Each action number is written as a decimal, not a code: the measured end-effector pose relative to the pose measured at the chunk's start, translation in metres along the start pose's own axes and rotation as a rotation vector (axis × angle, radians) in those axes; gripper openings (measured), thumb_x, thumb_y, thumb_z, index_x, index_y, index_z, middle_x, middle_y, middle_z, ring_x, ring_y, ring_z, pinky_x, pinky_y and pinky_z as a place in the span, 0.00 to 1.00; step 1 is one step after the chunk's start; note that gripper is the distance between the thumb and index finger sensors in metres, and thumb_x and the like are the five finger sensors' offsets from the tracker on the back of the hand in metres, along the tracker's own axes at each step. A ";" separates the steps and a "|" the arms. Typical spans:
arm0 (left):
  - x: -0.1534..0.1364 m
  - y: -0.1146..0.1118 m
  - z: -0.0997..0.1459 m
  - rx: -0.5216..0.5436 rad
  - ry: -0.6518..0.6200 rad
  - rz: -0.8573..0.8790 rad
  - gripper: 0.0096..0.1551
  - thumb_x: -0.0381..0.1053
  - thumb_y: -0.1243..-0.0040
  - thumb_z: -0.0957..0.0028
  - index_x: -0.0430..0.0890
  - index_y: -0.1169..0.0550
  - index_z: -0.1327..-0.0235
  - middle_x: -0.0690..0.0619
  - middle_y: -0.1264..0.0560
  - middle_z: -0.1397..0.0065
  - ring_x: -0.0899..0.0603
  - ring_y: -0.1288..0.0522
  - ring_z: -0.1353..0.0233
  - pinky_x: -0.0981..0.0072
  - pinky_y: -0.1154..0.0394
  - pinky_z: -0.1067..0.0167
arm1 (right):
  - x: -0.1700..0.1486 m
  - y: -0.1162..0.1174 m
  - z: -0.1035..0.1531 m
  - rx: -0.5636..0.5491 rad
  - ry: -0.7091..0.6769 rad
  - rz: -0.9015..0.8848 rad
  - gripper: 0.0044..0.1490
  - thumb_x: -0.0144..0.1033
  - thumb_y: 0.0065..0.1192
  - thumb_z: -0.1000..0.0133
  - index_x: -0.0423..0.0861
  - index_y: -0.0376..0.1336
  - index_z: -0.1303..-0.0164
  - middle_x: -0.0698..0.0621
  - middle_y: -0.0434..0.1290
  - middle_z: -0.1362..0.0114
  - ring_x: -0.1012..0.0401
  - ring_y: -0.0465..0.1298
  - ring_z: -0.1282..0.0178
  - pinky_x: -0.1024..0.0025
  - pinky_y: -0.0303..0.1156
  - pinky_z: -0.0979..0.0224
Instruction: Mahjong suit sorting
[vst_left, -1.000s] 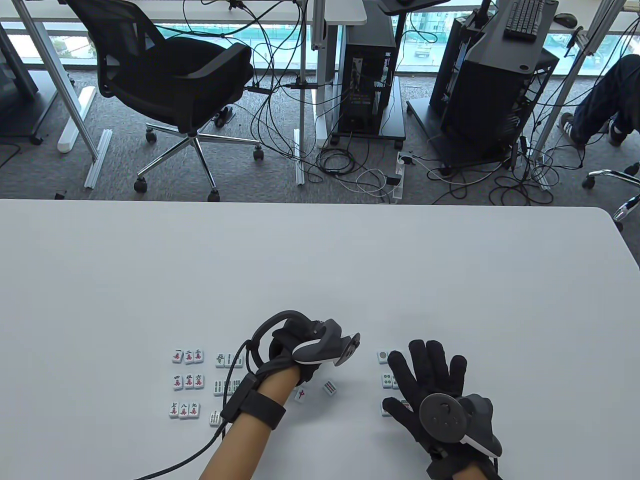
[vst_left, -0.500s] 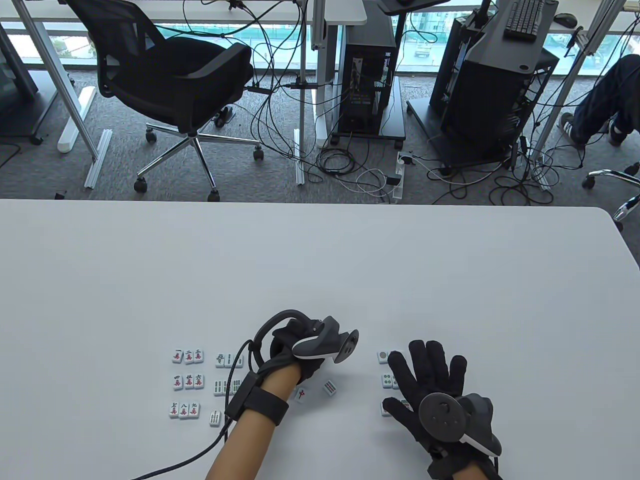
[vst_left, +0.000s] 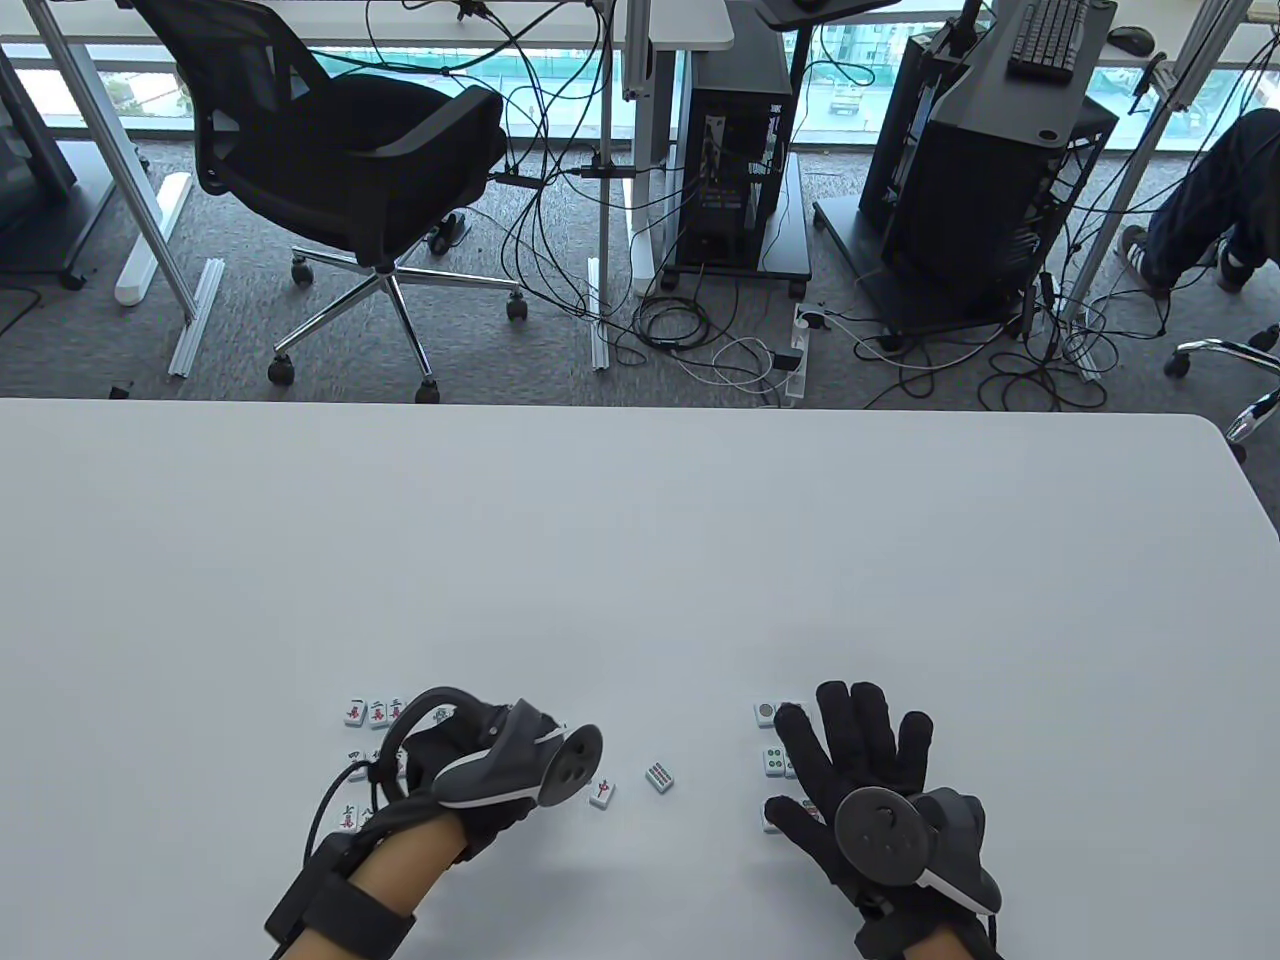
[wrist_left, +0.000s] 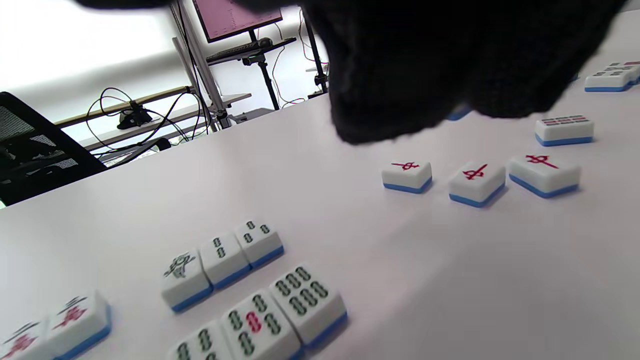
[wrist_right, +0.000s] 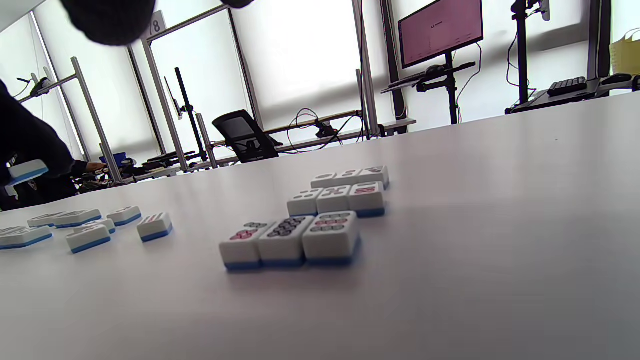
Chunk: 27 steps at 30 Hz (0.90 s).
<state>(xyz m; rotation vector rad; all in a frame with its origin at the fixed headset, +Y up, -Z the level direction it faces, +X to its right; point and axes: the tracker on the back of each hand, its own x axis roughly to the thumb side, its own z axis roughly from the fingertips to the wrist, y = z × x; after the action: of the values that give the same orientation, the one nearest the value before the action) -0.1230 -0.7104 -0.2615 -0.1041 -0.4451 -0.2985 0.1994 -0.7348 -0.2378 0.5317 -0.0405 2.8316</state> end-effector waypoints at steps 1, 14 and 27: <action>-0.002 -0.006 0.009 -0.018 0.001 -0.009 0.36 0.65 0.30 0.68 0.46 0.17 0.51 0.65 0.14 0.76 0.58 0.22 0.86 0.63 0.19 0.76 | 0.000 0.000 0.000 0.001 0.000 0.002 0.49 0.64 0.46 0.42 0.60 0.34 0.16 0.47 0.28 0.12 0.45 0.24 0.17 0.32 0.22 0.23; -0.010 -0.057 0.040 -0.087 0.036 -0.087 0.35 0.64 0.30 0.69 0.47 0.17 0.50 0.66 0.14 0.77 0.58 0.22 0.86 0.63 0.19 0.76 | 0.004 0.002 0.000 0.013 -0.003 0.027 0.49 0.64 0.46 0.42 0.60 0.34 0.16 0.45 0.28 0.12 0.45 0.24 0.17 0.32 0.24 0.23; -0.005 -0.044 0.042 -0.020 0.033 -0.119 0.37 0.66 0.31 0.68 0.49 0.18 0.47 0.64 0.14 0.74 0.57 0.21 0.85 0.62 0.19 0.75 | 0.002 0.002 -0.001 0.019 0.002 0.017 0.49 0.64 0.46 0.42 0.60 0.34 0.16 0.47 0.28 0.12 0.45 0.24 0.17 0.32 0.23 0.23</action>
<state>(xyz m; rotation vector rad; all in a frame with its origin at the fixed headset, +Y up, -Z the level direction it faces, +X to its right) -0.1582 -0.7442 -0.2243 -0.0926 -0.4165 -0.4214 0.1962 -0.7365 -0.2382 0.5351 -0.0180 2.8516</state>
